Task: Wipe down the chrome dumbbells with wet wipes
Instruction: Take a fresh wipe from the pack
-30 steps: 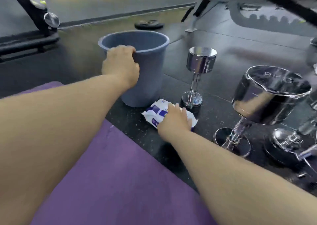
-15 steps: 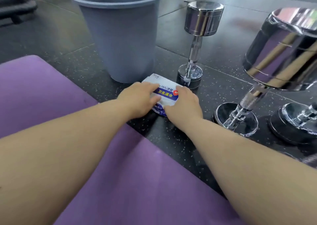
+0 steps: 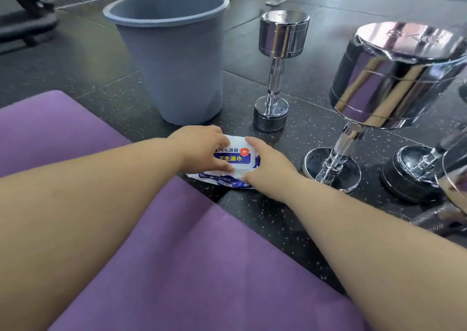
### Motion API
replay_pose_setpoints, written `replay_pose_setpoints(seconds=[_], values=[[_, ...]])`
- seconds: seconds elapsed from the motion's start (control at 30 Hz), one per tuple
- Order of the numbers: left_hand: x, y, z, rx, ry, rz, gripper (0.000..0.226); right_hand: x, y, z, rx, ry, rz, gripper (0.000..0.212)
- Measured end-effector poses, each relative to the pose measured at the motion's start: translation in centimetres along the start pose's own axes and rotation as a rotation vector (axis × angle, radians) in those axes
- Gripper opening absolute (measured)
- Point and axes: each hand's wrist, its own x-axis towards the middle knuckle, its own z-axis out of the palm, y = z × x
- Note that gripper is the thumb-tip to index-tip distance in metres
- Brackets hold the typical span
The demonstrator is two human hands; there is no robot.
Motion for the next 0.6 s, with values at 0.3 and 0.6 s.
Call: replay_pose_setpoints(seconds=[0.3, 0.6], values=[[-1.0, -0.4, 1.6, 0.047, 0.202, 0.055, 0.046, 0.5, 1.6, 0.9, 0.087, 0.055, -0.024, 0.082], [1.5, 0.4, 0.9, -0.631, 0.434, -0.481, 0.03, 0.3, 1.0, 1.9, 0.075, 0.314, -0.098, 0.05]])
